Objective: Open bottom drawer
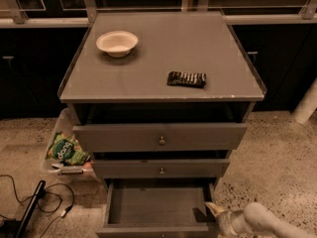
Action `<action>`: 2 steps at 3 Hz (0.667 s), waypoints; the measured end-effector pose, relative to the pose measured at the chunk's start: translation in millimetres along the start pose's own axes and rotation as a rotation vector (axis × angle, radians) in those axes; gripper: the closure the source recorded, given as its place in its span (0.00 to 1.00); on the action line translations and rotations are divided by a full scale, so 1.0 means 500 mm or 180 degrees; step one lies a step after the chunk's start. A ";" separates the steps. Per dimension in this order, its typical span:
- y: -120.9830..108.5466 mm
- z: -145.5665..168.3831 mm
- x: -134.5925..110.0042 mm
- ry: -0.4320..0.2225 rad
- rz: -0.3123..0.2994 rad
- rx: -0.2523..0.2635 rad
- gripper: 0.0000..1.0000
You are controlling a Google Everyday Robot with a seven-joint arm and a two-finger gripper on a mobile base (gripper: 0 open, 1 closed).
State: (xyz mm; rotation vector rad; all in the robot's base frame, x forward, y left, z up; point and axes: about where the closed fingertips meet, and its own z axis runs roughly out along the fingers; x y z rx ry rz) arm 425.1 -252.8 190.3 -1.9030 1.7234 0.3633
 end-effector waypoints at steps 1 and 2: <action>0.009 -0.165 -0.012 0.0256 -0.0074 0.0353 0.00; 0.015 -0.224 -0.018 0.0348 -0.0111 0.0400 0.00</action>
Offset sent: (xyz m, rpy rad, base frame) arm -0.0160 -0.0375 0.0627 -0.0596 -0.0980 -0.0533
